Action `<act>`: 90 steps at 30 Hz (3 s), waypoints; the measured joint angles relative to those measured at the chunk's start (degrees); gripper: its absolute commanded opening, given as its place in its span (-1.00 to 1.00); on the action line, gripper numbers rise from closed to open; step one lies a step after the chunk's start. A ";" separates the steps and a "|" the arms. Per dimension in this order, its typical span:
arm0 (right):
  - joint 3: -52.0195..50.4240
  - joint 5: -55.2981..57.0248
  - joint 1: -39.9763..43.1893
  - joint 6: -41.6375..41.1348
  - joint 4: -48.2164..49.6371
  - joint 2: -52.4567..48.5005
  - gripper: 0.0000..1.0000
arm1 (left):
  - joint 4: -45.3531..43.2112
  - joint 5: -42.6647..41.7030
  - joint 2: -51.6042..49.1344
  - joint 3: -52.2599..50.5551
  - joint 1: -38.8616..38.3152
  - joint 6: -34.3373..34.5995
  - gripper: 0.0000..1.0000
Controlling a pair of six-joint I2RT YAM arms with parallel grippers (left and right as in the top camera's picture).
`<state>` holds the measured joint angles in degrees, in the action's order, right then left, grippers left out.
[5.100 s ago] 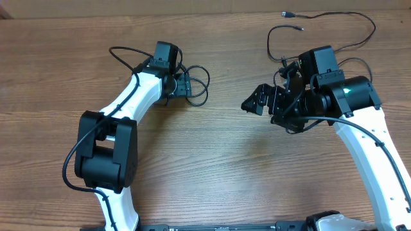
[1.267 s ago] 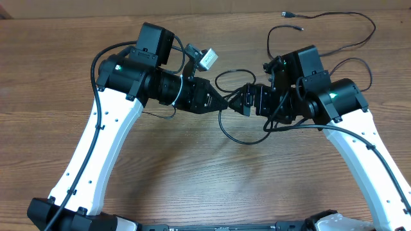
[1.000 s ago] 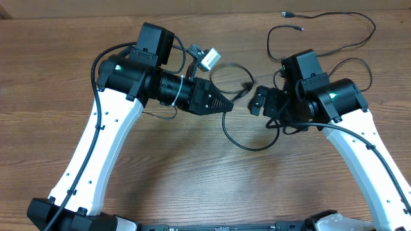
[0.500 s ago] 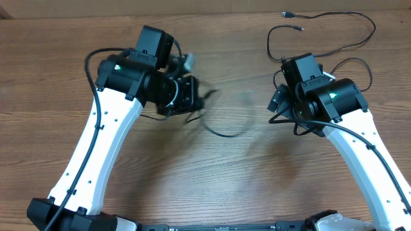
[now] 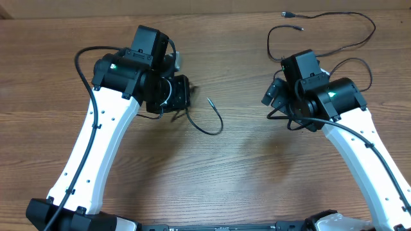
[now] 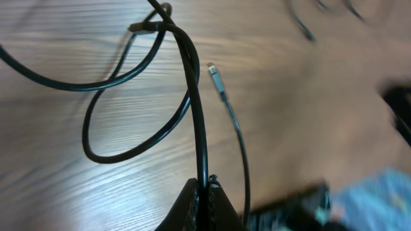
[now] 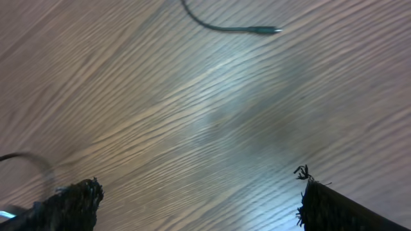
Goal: Untangle cables
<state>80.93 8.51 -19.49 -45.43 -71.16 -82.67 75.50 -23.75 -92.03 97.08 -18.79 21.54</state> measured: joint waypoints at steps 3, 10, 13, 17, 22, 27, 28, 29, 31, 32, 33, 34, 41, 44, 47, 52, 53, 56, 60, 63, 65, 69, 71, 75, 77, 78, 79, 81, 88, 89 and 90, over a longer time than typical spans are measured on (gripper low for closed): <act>0.00 -1.68 0.00 -0.04 1.77 -1.07 1.00 | 1.07 -5.68 0.00 0.00 -1.18 -7.45 -0.92; -0.04 -10.97 0.02 2.60 9.38 -2.47 1.00 | 2.54 -10.40 0.00 0.00 -4.79 -17.03 -0.91; -0.04 -15.15 0.00 4.52 10.67 -2.47 1.00 | 2.54 -10.60 0.00 0.00 -6.21 -18.82 -0.92; -0.04 -18.36 0.00 7.26 10.67 -2.47 1.00 | 2.51 -10.60 0.00 0.00 -7.54 -20.44 -0.91; -0.04 -23.74 0.00 13.38 9.27 -2.47 1.00 | 2.49 -10.62 0.00 0.00 -10.21 -23.43 -0.91; -0.04 -25.53 0.02 17.22 6.45 -2.69 1.00 | 2.32 -10.78 0.00 0.00 -11.65 -25.09 -0.92; -0.04 -25.44 0.00 17.79 5.73 -2.97 1.00 | 2.29 -10.80 0.00 0.00 -11.76 -25.18 -0.92; -0.04 -25.16 0.00 18.27 5.11 -3.28 1.00 | 2.29 -10.80 0.00 0.00 -11.78 -25.20 -0.92; -0.04 -24.11 0.02 18.82 3.76 -4.22 1.00 | 2.29 -10.82 0.00 0.00 -11.78 -25.53 -0.91; -0.04 -23.65 0.00 19.02 3.21 -4.66 1.00 | 2.29 -10.86 0.00 0.00 -11.78 -25.62 -0.92; -0.04 -23.21 0.00 19.19 2.60 -5.29 1.00 | 2.29 -10.97 0.00 0.00 -11.80 -25.77 -0.91; -0.04 -23.02 0.00 19.34 2.38 -5.70 1.00 | 2.29 -11.02 0.00 0.00 -11.78 -25.83 -0.91; -1.70 -22.47 -0.02 19.93 2.64 -8.59 0.99 | 2.27 -12.55 0.00 0.00 -11.78 -26.40 -0.91; -2.91 -22.23 0.00 20.00 3.87 -8.83 0.98 | 2.27 -14.27 0.00 0.00 -11.80 -26.91 -0.92; -4.15 -21.20 -0.02 20.13 4.66 -8.92 0.81 | 2.27 -15.39 0.00 0.00 -11.78 -27.54 -0.92; -4.59 -17.97 -0.02 19.96 4.74 -9.92 0.80 | 2.29 -17.55 0.00 0.00 -11.78 -27.67 -0.92; -4.59 -17.11 0.00 19.89 4.72 -10.21 0.81 | 2.29 -18.05 0.00 0.00 -11.78 -27.69 -0.91; -4.59 -13.57 -0.02 17.90 4.61 -10.84 0.94 | 2.49 -19.56 0.00 0.00 -11.80 -27.67 -0.92; -4.59 -6.56 -0.02 12.85 3.87 -10.88 0.96 | 4.74 -19.80 0.00 0.00 -11.61 -26.77 -0.92; -4.61 -2.01 0.13 9.94 3.17 -10.88 1.00 | 7.67 -16.61 0.00 0.13 -10.38 -22.67 -0.92; -4.61 -0.09 0.72 8.92 2.84 -10.88 1.00 | 9.44 -12.66 0.00 0.33 -8.66 -18.80 -0.92; -4.61 1.88 2.97 7.72 2.16 -10.88 1.00 | 12.85 -2.64 0.00 0.59 -2.73 -10.49 -0.92; -4.61 2.43 4.24 7.43 1.49 -10.88 1.00 | 14.08 1.40 0.00 0.59 0.37 -7.61 -0.91; -4.61 2.54 5.86 7.08 0.74 -10.88 1.00 | 15.37 8.04 0.00 0.59 6.51 -3.06 -0.91; -4.61 2.49 6.34 7.02 0.44 -10.88 1.00 | 15.74 10.80 0.00 0.61 8.81 -1.40 -0.92; -4.61 2.49 6.49 6.97 0.33 -10.88 1.00 | 15.85 11.89 0.00 0.61 9.70 -0.66 -0.92; -4.61 2.43 6.58 6.88 0.22 -10.88 1.00 | 15.85 12.83 0.00 0.61 10.40 -0.20 -0.92; -4.61 2.40 6.64 6.78 0.07 -10.88 1.00 | 15.85 15.08 0.00 0.63 11.34 0.92 -0.92; -4.61 -0.35 6.71 6.62 0.39 -10.88 1.00 | 15.82 21.20 0.00 0.70 11.78 4.31 -0.92; -4.61 -1.36 6.71 6.64 0.42 -10.88 1.00 | 15.78 22.03 0.00 0.70 11.76 4.74 -0.92; -4.61 -2.12 6.71 6.62 0.44 -10.88 1.00 | 15.78 22.69 0.00 0.70 11.78 5.16 -0.92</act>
<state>76.31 6.39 -12.78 -38.81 -70.72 -93.56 91.29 -1.06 -92.03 97.78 -7.01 26.70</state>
